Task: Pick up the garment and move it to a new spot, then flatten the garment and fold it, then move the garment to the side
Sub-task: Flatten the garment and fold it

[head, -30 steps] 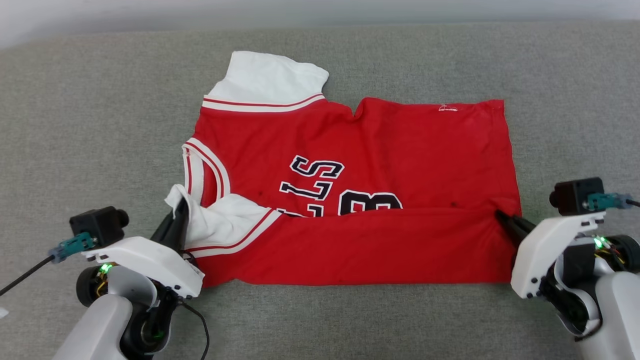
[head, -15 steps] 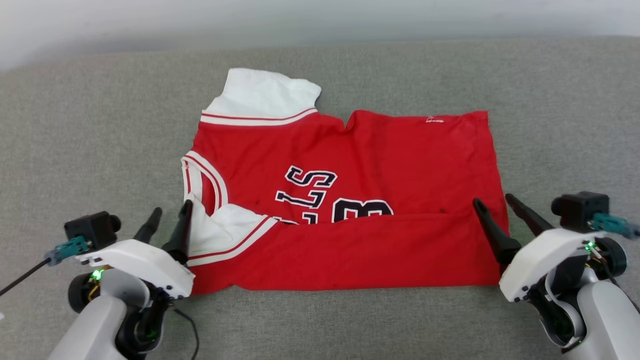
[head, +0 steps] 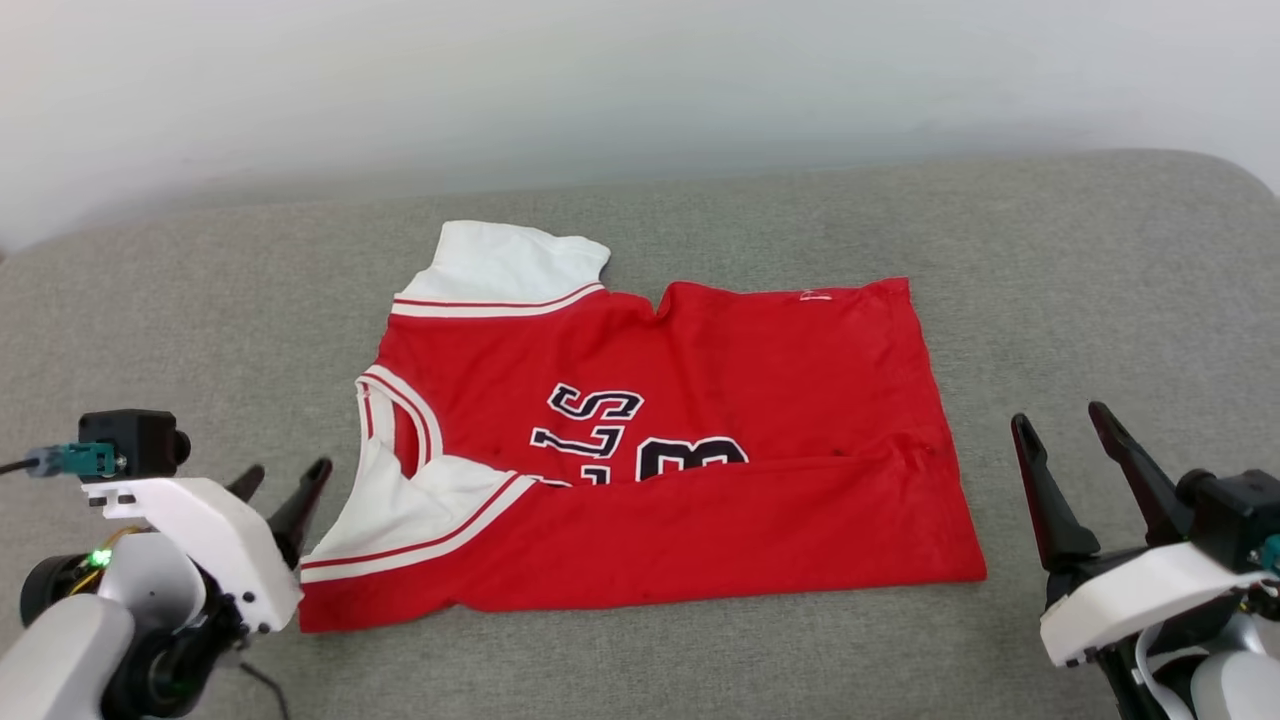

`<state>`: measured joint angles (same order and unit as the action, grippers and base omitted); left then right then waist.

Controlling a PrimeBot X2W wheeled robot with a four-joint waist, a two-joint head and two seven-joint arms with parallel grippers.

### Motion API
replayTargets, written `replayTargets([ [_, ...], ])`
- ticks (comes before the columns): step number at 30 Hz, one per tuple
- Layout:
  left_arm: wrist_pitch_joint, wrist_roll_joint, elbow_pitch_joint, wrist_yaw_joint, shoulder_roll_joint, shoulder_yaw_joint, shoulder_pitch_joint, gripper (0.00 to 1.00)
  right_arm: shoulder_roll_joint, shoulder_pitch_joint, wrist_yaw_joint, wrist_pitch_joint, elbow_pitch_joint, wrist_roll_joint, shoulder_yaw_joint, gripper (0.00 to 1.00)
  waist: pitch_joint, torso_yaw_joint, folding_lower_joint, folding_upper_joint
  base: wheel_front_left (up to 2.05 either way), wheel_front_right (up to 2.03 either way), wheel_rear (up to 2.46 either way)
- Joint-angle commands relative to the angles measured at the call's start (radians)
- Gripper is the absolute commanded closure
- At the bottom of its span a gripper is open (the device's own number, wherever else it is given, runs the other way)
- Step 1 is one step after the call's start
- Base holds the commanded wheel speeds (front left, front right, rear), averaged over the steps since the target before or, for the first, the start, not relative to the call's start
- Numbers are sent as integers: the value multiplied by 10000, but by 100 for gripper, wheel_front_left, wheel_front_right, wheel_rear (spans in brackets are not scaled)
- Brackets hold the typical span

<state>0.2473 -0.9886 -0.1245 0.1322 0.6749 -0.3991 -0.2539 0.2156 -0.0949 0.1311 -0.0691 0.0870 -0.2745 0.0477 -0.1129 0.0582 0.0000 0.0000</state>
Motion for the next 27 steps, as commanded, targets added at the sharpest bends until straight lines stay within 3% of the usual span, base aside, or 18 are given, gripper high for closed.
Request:
replayTargets([
  [1,158,-61,20,-12,87,-41,30,0,-84,100,-8,30,-94,18,-33,0,27,56,0,0,0,0,0],
  [4,1769,-558,131,-29,701,-340,314,0,-395,544,-8,268,-715,166,-172,0,-32,311,0,0,0,0,0],
  [9,2774,-1067,-110,173,888,-516,675,0,-753,793,-8,480,-1166,270,-172,0,-269,658,0,0,0,0,0],
  [15,3603,-1395,-1050,267,262,-1026,555,0,-983,722,-8,745,-1387,-23,-370,0,-789,878,0,0,0,0,0],
  [16,4195,-1585,-1625,-3,-457,-1601,339,44,-871,609,-8,1209,-1375,-308,-555,0,-1005,884,0,0,0,0,0],
  [17,4205,-1567,-1730,-74,-580,-1664,319,65,-829,577,-8,1345,-1401,-383,-589,0,-1018,880,0,0,0,0,0],
  [18,4191,-1499,-1855,-158,-655,-1754,286,96,-786,563,-8,1538,-1388,-491,-657,0,-1024,870,0,0,0,0,0],
  [20,3847,-1384,-2149,-635,-884,-1847,-23,100,-389,378,-8,3617,-909,-1442,-930,0,-881,636,0,0,0,0,0],
  [27,2950,-1078,-1501,-783,-645,-1349,-536,100,326,-295,-8,7100,-117,-2209,-1101,0,-814,129,0,0,0,0,0],
])
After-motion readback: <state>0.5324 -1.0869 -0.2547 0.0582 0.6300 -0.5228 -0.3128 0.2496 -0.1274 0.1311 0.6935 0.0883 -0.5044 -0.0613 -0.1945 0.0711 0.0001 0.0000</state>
